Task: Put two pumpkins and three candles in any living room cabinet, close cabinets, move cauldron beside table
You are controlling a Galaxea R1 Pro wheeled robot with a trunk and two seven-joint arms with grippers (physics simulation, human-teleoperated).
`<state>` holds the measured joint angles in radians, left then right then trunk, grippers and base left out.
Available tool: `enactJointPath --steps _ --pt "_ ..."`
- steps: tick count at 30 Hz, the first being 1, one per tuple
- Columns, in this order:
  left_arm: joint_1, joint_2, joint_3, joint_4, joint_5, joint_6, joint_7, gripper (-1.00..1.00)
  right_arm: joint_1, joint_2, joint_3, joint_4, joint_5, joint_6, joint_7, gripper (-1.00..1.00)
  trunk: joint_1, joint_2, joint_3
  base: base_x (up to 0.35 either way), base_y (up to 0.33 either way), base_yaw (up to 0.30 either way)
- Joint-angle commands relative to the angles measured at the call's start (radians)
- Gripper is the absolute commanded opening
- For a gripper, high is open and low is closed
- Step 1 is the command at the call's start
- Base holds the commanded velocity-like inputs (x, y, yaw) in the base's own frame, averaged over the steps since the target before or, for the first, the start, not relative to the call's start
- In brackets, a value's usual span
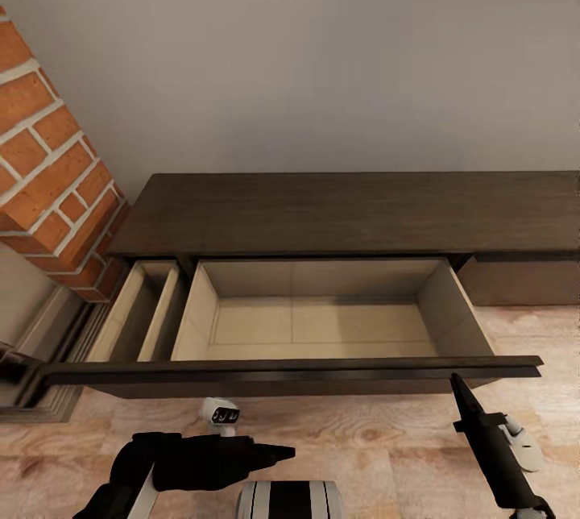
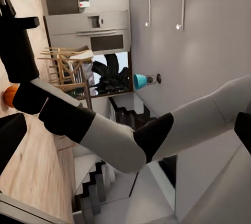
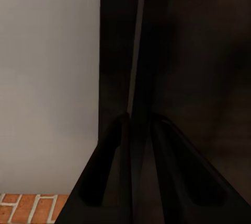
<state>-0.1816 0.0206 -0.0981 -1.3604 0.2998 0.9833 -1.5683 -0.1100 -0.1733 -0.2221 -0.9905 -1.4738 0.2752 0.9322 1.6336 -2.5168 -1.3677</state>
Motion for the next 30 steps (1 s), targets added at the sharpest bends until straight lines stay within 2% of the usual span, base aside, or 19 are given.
enactJointPath --steps 1,30 --pt "0.000 0.001 -0.002 0.000 0.002 0.011 -0.002 1.00 0.075 0.000 0.038 -0.002 0.000 0.015 0.003 -1.00 -0.001 0.000 -0.001 -0.098 0.000 0.000" --pt "-0.001 -0.001 -0.002 0.000 0.002 0.011 -0.002 1.00 0.075 -0.001 0.038 -0.002 0.000 0.016 0.002 -1.00 -0.001 0.000 -0.001 -0.006 0.000 0.000"
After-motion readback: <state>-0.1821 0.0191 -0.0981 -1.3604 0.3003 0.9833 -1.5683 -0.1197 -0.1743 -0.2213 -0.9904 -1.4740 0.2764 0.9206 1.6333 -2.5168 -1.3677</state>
